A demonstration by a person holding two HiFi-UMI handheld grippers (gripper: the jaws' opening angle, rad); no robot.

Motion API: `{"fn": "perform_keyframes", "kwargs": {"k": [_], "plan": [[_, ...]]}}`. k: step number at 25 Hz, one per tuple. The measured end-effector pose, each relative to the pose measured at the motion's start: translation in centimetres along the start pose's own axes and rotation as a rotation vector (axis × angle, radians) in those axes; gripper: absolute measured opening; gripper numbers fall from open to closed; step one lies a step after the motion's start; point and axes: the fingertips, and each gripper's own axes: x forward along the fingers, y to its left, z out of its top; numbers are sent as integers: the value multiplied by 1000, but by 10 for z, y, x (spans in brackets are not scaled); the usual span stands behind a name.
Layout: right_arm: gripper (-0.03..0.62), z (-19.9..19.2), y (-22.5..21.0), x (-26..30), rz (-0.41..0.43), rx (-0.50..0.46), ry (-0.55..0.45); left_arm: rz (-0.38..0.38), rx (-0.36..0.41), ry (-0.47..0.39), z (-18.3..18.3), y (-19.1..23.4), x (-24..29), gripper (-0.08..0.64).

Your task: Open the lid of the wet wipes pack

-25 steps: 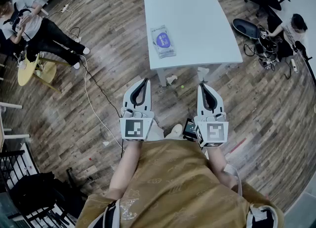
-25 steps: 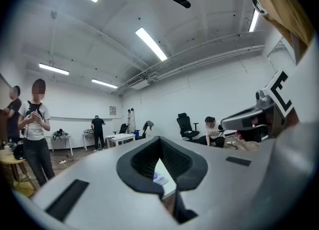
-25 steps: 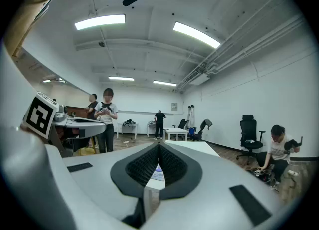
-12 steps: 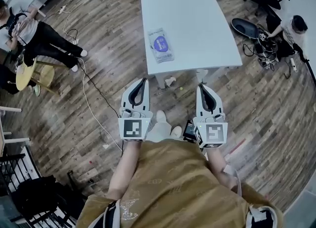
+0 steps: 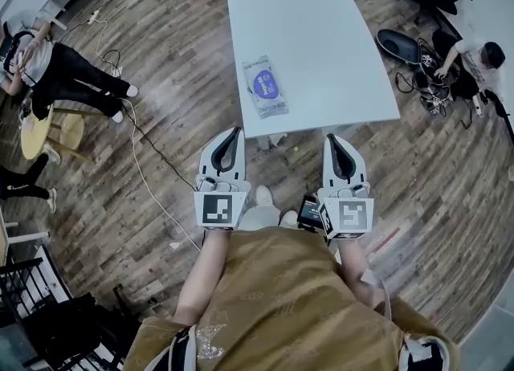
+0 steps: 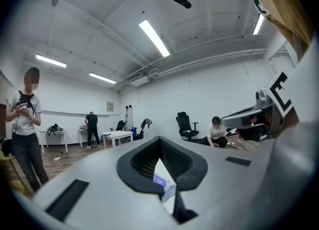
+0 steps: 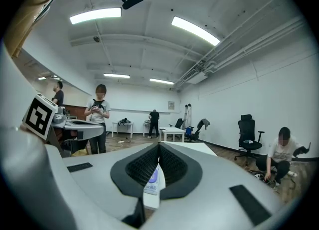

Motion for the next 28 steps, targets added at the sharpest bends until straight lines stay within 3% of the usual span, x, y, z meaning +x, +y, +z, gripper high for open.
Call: {"fn": "perform_keyframes", "kwargs": {"k": [19,28], "plan": [[8,0,9,66,-27,-19,35,2,-29,37,-22,63,42,5],[8,11,-2,117,38,-28,10,30,-34,28,-20,82,85,5]]}}
